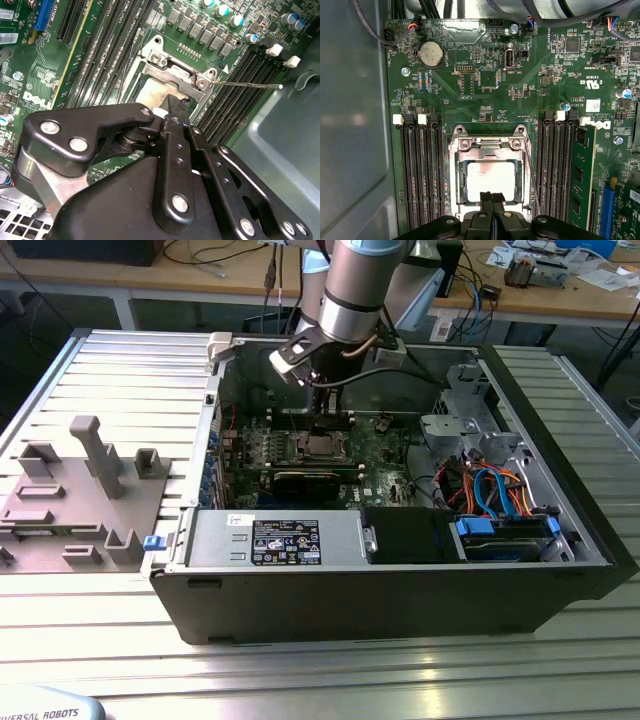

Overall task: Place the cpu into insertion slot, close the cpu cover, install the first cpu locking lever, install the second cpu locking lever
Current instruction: 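Close the cpu cover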

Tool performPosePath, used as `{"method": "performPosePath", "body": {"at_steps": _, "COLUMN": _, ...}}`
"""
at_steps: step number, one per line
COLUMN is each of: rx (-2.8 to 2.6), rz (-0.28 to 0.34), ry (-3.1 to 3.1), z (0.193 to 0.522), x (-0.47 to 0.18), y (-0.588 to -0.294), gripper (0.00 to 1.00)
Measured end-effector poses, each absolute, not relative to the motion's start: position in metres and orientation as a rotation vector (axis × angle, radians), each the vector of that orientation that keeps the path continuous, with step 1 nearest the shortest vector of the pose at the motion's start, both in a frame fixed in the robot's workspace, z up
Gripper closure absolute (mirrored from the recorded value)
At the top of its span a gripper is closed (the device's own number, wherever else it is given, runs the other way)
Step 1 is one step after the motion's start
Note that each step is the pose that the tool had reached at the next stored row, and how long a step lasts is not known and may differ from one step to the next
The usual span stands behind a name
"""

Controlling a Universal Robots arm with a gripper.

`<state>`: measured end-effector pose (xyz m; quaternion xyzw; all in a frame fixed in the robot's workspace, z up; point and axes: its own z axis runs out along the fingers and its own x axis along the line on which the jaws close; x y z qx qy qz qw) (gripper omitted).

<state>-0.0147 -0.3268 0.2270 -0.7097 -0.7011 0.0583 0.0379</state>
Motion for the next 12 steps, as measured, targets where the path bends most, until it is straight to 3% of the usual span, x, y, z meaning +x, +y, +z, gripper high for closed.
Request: {"method": "performPosePath", "body": {"at_steps": 12, "rx": -2.177, "rz": 0.179, "ry": -2.151, "z": 0.2235, "x": -0.0148, "y": -0.3269, "gripper": 0.89}}
